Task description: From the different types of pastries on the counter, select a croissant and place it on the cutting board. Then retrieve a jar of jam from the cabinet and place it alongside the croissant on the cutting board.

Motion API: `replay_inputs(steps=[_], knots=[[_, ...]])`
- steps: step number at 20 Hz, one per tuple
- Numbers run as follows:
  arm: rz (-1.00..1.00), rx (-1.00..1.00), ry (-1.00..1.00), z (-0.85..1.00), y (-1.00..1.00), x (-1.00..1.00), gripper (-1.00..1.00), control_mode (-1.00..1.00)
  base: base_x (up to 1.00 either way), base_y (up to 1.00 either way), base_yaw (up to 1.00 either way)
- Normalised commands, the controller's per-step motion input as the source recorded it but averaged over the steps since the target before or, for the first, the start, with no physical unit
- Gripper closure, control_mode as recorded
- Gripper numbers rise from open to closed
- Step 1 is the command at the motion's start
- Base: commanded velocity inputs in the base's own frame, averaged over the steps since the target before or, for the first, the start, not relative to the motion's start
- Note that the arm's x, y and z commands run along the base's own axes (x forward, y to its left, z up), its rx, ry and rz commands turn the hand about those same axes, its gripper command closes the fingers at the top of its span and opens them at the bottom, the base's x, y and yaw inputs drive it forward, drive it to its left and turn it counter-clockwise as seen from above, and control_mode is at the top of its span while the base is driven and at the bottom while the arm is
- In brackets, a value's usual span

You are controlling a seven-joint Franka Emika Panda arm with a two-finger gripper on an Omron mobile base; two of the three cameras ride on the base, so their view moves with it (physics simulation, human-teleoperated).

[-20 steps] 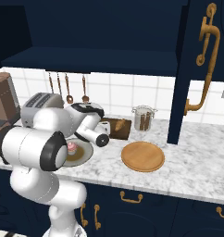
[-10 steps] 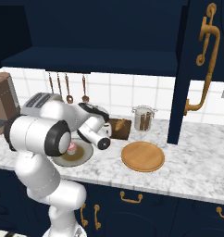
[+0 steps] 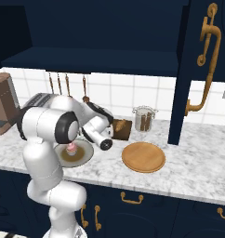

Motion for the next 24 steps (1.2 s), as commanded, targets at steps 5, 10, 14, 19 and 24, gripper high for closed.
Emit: replay_inputs(steps=[5, 10, 14, 19, 24], knots=[[0.0, 0.0, 0.0, -0.21, 0.0, 0.32, 1.0, -1.0, 0.0, 0.0, 0.0], [0.0, 0.0, 0.0, -0.2, 0.0, 0.44, 1.0, -1.0, 0.0, 0.0, 0.0], [0.0, 0.0, -0.01, -0.18, 0.0, 0.42, 1.0, -1.0, 0.0, 0.0, 0.0], [0.0, 0.0, 0.0, -0.2, 0.0, 0.41, 1.0, -1.0, 0.0, 0.0, 0.0], [0.0, 0.0, 0.0, -0.09, 0.0, 0.17, -1.0, -1.0, 0.0, 0.0, 0.0]])
